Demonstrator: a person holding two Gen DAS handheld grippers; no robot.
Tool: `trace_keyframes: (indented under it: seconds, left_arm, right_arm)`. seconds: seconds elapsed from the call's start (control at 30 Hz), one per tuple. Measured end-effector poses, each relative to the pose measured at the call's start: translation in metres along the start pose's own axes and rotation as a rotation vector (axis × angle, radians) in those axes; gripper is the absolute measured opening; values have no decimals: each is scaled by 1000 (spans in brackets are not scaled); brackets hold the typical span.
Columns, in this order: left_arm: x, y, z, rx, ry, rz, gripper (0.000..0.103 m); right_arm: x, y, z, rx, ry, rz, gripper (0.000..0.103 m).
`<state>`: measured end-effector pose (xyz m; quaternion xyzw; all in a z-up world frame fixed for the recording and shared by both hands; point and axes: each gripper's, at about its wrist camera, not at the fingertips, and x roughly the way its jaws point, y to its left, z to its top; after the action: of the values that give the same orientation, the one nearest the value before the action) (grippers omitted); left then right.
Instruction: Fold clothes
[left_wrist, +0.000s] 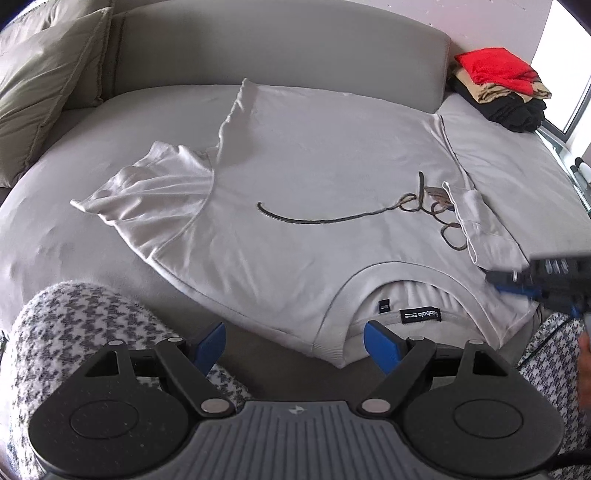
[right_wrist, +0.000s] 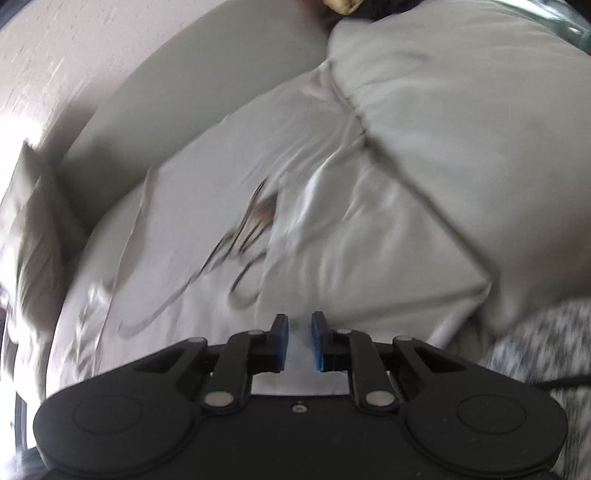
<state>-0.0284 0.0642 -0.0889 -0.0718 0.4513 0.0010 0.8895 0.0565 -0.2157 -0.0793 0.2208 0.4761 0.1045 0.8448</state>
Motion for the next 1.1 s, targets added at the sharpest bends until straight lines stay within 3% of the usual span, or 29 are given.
trace_keyframes:
  seconds: [0.07,0.13,0.23,0.33,0.4,0.57,0.73,0.93,1.1]
  left_arm:
    - [0,4,1,-14,-7,-1,82]
    - [0,8,3,-29,-13,-2,82]
    - [-1,14,5,-50,-23,-4,81]
    - [-2,22,9,-75,-42,1,72]
    - [-7,36,18,-102,-81,23,65]
    - [-22,87,42,-204,-164,76,67]
    - [-20,154,51,-359,-183,120,67]
    - [9,230,51,-597,-145,14,58]
    - [35,269,49,-777,-136,-182,58]
  right_arm:
    - [-7,10,-12,-40,37,44,15]
    - [-14,16,-22,-59,18,71,19]
    - [-21,24,-29,-81,-22,91,33]
    - [-22,27,-27,-67,-39,128,43]
    - [-20,26,-23,-36,-37,153,56]
    - [-11,34,-20,-33,-16,172,59]
    - [7,32,-20,42,29,219,59]
    - [11,32,-22,78,26,213,60]
    - [14,33,-22,80,32,205,60]
